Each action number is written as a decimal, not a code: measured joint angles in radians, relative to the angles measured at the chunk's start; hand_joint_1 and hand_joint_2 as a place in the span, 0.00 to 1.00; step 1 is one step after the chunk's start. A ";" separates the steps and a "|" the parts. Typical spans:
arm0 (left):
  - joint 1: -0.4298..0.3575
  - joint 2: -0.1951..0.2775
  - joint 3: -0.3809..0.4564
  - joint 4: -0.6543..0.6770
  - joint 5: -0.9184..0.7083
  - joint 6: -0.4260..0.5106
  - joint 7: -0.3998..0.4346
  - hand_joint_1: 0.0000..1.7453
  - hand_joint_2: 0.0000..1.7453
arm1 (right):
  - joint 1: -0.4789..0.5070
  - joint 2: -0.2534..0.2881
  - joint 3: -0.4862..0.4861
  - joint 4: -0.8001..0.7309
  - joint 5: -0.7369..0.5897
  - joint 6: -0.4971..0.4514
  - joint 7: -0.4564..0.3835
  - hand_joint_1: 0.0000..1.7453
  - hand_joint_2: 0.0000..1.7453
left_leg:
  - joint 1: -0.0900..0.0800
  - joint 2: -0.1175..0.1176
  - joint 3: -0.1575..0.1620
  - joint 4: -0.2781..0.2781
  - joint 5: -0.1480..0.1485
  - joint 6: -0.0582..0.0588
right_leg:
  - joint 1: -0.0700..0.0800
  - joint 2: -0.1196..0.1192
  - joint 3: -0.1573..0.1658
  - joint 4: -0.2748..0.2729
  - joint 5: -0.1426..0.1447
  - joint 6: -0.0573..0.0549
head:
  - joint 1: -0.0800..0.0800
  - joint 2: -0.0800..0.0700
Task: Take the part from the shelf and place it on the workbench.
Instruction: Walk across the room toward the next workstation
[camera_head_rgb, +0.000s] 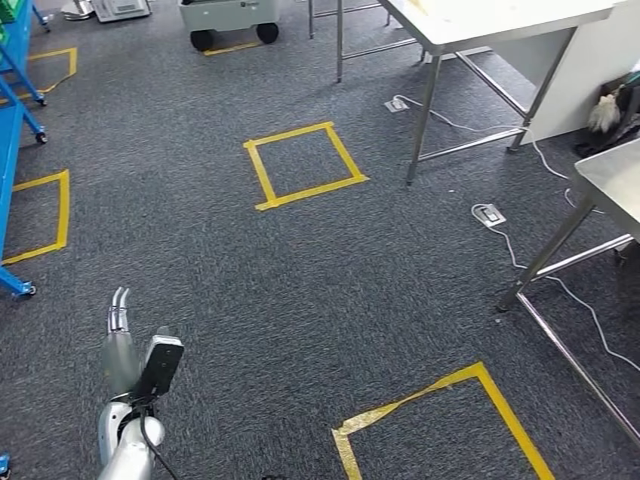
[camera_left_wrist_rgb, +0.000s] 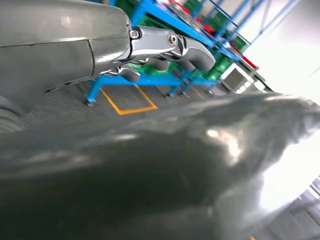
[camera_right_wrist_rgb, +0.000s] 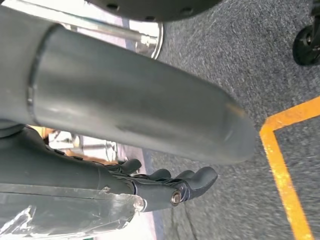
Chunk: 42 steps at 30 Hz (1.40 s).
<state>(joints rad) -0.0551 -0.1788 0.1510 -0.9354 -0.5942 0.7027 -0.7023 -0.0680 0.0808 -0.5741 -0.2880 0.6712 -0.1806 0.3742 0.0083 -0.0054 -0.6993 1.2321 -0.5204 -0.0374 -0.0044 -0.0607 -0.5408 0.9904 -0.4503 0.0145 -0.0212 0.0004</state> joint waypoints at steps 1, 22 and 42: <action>0.000 -0.002 0.005 0.000 -0.007 0.000 0.000 0.00 0.00 | -0.001 0.000 0.000 0.000 0.000 0.001 0.000 0.00 0.00 | 0.002 0.012 0.039 -0.061 0.030 -0.002 | -0.001 -0.014 -0.001 0.001 0.001 0.003 | 0.000 0.000; -0.010 -0.039 0.085 -0.001 -0.106 0.002 0.000 0.00 0.00 | -0.018 0.002 0.000 0.000 0.007 0.003 0.000 0.00 0.00 | -0.010 -0.136 0.023 -0.248 0.217 0.034 | 0.013 0.122 0.067 0.008 -0.075 0.011 | 0.006 0.000; -0.015 -0.022 0.053 0.025 -0.045 0.002 0.054 0.00 0.00 | -0.015 0.008 0.000 -0.002 0.012 0.010 -0.002 0.00 0.00 | 0.005 0.000 0.229 -0.257 0.009 0.057 | -0.025 0.040 -0.139 0.207 -0.037 0.068 | 0.006 0.000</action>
<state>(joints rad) -0.0704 -0.2005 0.2044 -0.9101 -0.6388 0.7050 -0.6481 -0.0826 0.0893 -0.5741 -0.2902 0.6833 -0.1710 0.3726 0.0137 -0.0054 -0.4700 0.9747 -0.5116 0.0197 -0.0298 -0.0210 -0.6802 1.1978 -0.4872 0.0820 -0.0155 0.0004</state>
